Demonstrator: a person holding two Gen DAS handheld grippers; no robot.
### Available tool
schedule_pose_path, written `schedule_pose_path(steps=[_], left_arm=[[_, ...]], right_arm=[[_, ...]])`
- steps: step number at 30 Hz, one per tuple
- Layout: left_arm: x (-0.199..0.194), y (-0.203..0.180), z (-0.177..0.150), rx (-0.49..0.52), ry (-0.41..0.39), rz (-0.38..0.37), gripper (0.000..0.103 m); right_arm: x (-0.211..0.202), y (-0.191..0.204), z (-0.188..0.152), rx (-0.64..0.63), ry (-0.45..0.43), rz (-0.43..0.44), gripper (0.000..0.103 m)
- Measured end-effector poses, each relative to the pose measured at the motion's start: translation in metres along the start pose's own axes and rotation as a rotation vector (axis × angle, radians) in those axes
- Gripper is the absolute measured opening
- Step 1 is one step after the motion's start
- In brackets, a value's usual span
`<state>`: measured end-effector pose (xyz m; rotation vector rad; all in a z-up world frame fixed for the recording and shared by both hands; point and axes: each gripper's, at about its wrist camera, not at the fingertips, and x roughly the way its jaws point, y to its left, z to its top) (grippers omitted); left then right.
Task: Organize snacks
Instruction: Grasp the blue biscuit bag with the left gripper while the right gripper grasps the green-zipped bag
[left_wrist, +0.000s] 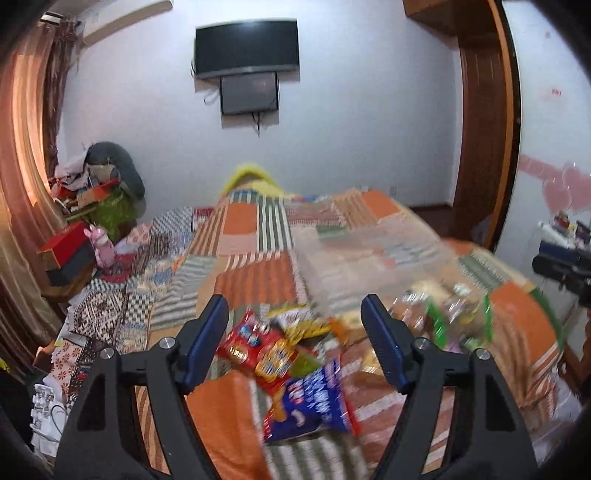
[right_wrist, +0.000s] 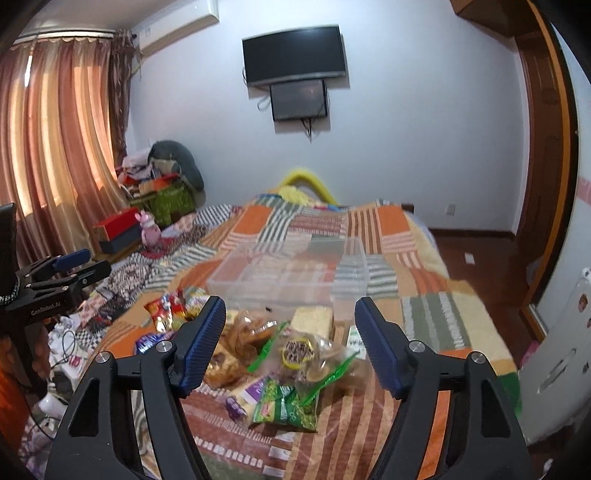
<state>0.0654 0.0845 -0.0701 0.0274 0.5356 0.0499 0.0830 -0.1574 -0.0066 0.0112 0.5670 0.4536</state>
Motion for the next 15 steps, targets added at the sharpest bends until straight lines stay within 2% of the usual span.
schedule_pose_path(steps=[3,7,15], left_arm=[[0.019,0.009,-0.015,0.000,0.065,-0.008,0.075],[0.047,0.015,-0.040,-0.029,0.139,-0.019,0.085],[0.082,0.005,-0.070,-0.090,0.279,-0.083,0.093]], right_arm=[[0.016,-0.004,-0.005,0.013,0.057,-0.007,0.070],[0.037,-0.009,-0.013,0.033,0.131,-0.014,0.070],[0.073,-0.021,-0.027,0.078,0.260,-0.033,0.070]])
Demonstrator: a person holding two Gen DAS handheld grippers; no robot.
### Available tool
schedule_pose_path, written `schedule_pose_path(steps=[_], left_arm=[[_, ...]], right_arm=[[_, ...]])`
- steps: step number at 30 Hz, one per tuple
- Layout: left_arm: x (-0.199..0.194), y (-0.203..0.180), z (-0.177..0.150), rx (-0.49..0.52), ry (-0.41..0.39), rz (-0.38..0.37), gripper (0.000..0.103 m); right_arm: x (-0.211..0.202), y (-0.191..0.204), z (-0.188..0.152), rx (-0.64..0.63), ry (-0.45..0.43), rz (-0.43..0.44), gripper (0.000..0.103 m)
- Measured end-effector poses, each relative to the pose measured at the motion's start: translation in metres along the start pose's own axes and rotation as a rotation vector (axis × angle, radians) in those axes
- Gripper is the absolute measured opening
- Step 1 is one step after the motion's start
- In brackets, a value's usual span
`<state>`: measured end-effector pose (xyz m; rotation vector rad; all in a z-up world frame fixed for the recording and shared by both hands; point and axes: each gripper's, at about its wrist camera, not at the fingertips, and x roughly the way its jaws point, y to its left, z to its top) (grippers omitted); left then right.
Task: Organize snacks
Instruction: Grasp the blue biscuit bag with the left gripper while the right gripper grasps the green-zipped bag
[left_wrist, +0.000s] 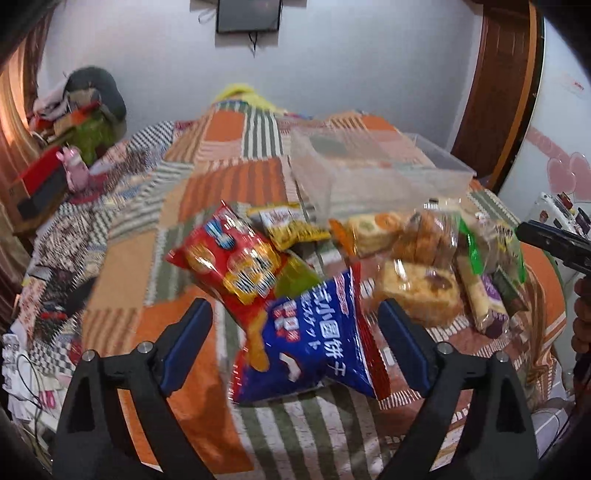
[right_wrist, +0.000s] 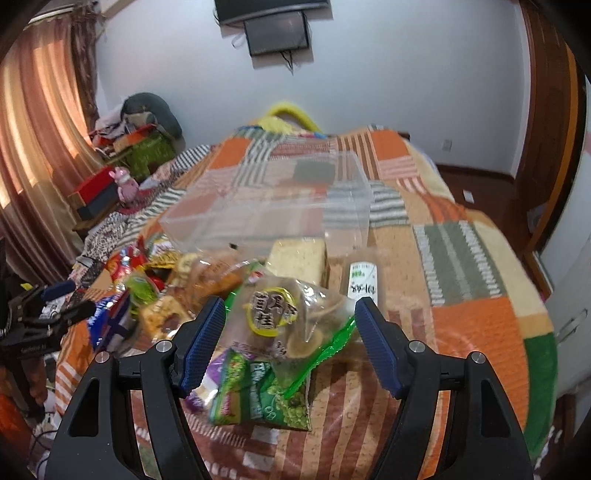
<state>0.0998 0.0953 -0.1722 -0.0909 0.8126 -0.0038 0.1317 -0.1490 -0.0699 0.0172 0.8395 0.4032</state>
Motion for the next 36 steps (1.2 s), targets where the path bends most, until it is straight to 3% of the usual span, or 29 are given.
schedule_pose_path(steps=[7,11,17,20,22,26,30,36], left_arm=[[0.028,-0.010,-0.011,0.005,0.071,-0.001,0.098],[0.046,-0.006,-0.016,-0.023,0.122,-0.001,0.098],[0.053,-0.004,-0.019,-0.040,0.112,0.015,0.093],[0.050,-0.006,-0.018,-0.026,0.095,0.021,0.086],[0.045,-0.010,-0.018,0.002,0.077,0.034,0.081],[0.038,-0.010,-0.018,0.016,0.069,0.039,0.072],[0.025,-0.008,-0.015,-0.006,0.055,0.029,0.069],[0.004,-0.011,-0.005,-0.004,0.005,0.037,0.068]], right_arm=[[0.027,0.001,0.001,0.016,0.057,-0.010,0.087],[0.038,0.001,0.002,0.015,0.082,0.015,0.090],[0.042,0.007,0.003,-0.022,0.073,0.028,0.091],[0.044,0.006,0.002,-0.019,0.085,0.058,0.079],[0.049,0.002,0.001,0.010,0.111,0.099,0.064],[0.045,-0.003,-0.002,0.042,0.111,0.132,0.057],[0.034,-0.002,-0.001,0.031,0.085,0.134,0.046],[0.018,-0.003,0.004,0.022,0.040,0.117,0.044]])
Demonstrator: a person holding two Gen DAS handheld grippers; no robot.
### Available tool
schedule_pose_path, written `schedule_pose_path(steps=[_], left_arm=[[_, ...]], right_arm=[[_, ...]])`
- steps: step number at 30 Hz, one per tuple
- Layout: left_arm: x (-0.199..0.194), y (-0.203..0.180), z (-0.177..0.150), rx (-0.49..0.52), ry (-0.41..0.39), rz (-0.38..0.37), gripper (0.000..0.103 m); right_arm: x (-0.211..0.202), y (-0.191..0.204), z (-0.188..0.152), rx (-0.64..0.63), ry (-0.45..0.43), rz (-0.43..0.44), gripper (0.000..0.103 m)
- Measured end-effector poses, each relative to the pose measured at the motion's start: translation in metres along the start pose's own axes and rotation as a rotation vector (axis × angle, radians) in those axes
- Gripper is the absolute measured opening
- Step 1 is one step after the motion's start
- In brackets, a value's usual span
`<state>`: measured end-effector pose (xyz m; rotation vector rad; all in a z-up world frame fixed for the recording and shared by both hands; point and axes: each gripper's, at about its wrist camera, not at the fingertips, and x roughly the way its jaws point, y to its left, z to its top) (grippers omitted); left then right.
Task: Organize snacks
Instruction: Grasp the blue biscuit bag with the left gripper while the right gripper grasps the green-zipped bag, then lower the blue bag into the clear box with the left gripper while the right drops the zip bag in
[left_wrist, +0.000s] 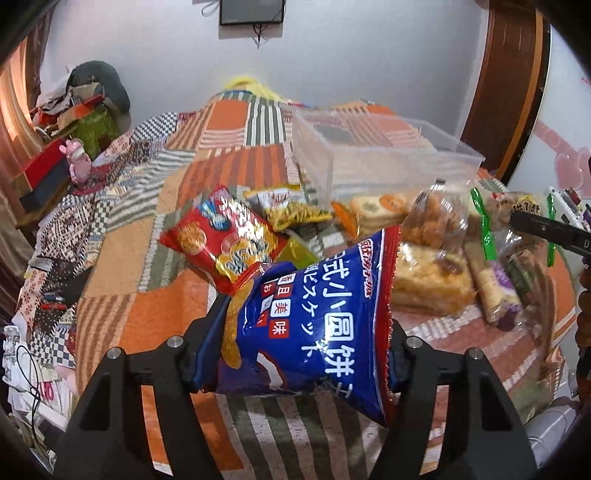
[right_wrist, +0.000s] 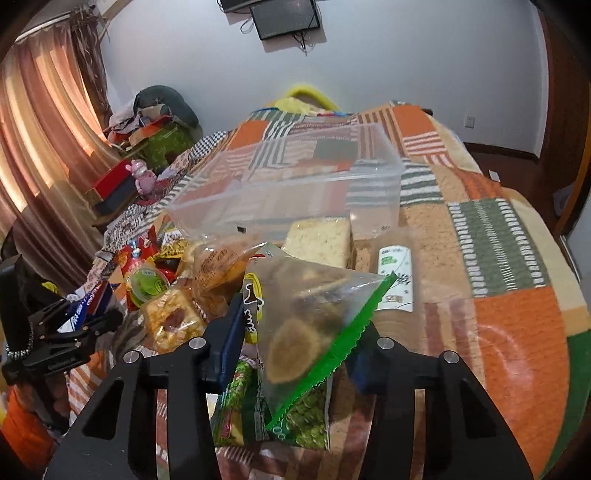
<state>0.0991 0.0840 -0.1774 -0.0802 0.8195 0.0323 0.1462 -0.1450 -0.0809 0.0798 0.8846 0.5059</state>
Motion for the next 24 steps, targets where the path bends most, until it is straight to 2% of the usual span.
schedule_pose_path(steps=[5,13,24], left_arm=[[-0.023,-0.004,0.016,-0.003,-0.065,-0.002,0.067],[-0.040,-0.016,0.061,-0.023,-0.175,-0.043,0.067],[-0.023,-0.039,0.114,-0.012,-0.242,-0.080,0.068]], right_arm=[[-0.017,-0.002,0.008,0.007,-0.054,-0.002,0.043],[-0.034,0.000,0.031,-0.008,-0.146,0.000,0.043],[-0.025,-0.001,0.063,-0.017,-0.222,-0.006,0.043]])
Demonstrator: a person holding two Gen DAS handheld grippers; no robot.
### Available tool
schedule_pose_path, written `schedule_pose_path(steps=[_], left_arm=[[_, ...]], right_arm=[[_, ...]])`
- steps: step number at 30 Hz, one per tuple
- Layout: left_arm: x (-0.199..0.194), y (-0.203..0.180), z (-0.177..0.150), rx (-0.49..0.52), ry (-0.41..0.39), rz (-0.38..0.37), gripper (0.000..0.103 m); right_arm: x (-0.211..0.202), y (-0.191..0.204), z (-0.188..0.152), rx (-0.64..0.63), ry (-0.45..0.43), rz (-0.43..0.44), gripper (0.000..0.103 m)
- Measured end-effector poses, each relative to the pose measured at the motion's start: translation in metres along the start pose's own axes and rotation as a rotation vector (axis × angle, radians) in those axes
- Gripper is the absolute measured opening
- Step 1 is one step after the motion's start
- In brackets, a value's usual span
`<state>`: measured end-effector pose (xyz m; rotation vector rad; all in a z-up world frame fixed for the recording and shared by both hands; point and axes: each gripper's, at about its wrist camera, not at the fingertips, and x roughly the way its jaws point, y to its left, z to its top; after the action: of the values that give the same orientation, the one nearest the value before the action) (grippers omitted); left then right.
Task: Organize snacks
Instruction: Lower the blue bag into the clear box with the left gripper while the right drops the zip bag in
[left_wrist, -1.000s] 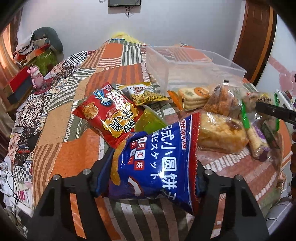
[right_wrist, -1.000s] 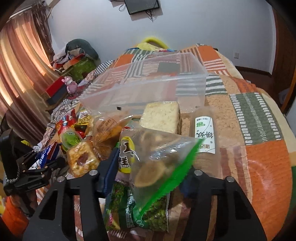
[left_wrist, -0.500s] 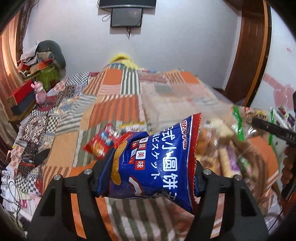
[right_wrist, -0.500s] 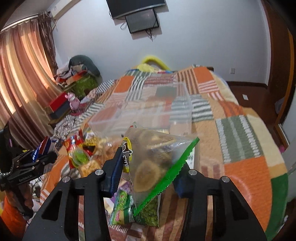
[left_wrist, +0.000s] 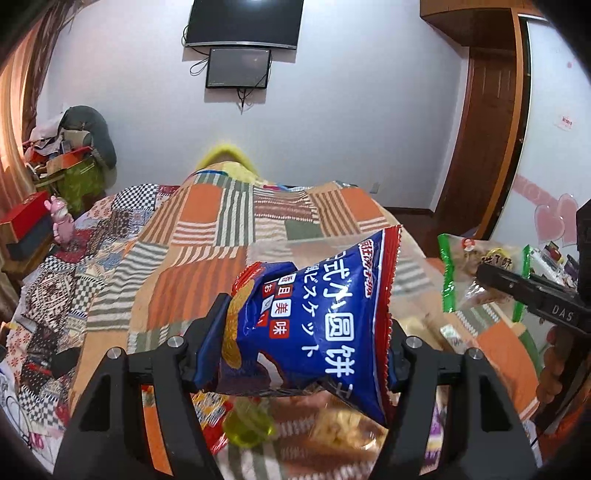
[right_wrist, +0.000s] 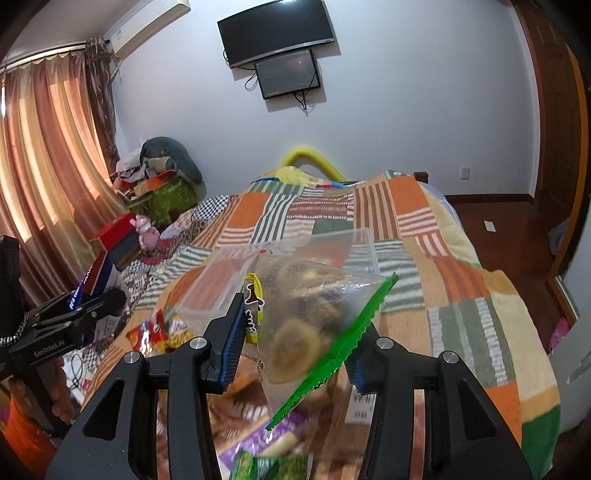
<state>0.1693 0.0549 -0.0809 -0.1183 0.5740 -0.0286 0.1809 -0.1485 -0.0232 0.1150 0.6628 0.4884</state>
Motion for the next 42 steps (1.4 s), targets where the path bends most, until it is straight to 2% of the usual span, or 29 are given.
schedule_pose_path(steps=[9,16,30,34,37,42], left_arm=[[0.045,-0.005,0.023,-0.004,0.008,-0.007,0.068],[0.083,-0.011,0.034,0.009,0.049,-0.027,0.068],[0.152,-0.022,0.034,0.043,0.168,-0.022,0.069],[0.149,-0.026,0.034,0.062,0.172,-0.027,0.073],[0.138,-0.027,0.036,0.072,0.157,-0.025,0.074],[0.109,-0.020,0.039,0.061,0.136,-0.027,0.078]], right_arm=[[0.039,-0.009,0.014,0.011,0.014,-0.015,0.043],[0.068,-0.017,0.022,0.020,0.048,-0.042,0.043],[0.111,-0.016,0.021,-0.016,0.186,-0.035,0.045],[0.110,-0.015,0.019,-0.044,0.205,-0.051,0.047],[0.103,-0.018,0.022,-0.042,0.194,-0.057,0.053],[0.080,-0.025,0.027,-0.021,0.159,-0.058,0.055]])
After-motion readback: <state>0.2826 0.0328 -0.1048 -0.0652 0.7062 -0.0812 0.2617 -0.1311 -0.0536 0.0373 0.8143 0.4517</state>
